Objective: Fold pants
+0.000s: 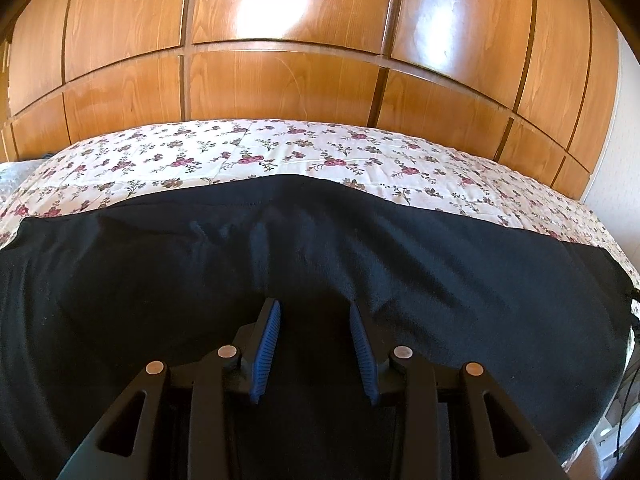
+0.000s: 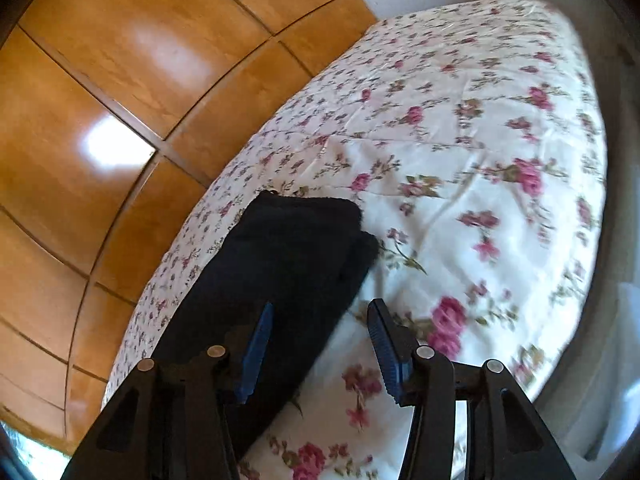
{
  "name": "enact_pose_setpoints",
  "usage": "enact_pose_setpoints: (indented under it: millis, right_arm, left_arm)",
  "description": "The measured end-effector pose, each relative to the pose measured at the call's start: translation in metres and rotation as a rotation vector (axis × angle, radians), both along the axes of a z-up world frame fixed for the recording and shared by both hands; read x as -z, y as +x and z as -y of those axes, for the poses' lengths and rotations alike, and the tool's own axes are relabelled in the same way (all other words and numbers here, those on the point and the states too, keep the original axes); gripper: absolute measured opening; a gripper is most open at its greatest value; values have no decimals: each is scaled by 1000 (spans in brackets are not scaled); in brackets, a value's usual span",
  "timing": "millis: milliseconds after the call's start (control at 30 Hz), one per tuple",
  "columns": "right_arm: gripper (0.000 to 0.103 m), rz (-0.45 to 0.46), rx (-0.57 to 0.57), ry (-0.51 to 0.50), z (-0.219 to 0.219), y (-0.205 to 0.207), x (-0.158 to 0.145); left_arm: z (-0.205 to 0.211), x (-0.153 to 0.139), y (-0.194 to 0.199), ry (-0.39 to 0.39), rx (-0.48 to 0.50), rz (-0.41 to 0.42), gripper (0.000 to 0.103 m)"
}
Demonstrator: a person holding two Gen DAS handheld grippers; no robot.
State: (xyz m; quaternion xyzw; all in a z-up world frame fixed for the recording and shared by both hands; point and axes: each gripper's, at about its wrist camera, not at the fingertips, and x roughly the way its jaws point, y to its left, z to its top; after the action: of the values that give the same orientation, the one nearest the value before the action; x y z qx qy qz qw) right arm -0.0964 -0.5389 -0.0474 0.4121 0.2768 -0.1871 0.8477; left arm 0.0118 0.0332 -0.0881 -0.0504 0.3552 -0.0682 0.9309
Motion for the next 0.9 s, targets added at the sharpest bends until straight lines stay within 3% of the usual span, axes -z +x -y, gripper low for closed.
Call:
enact_pose_setpoints:
  millis: [67,200,300,467,633,900]
  right_arm:
    - [48,52,16,52,8,0,6]
    - [24,120,74,173,19,0,15]
    - [20,162,84,196,15,0,4]
    - [18,163,27,87,-14,7,-44]
    - [18,156,-51,-90,-60,17,-98]
    - [18,242,-196,-252,-143,26,-156]
  left_arm:
    - [-1,1,0,-4,0,1,37]
    - [0,0,1,2,-1,-5,37]
    - [-1,-3,4,5,-1,-33,37]
    - [-5,-11,5,15,-32,-66,37]
    - [-20,-13,1,20,-91,-64,37]
    - [-42,-10,-8,9,-124,-54,37]
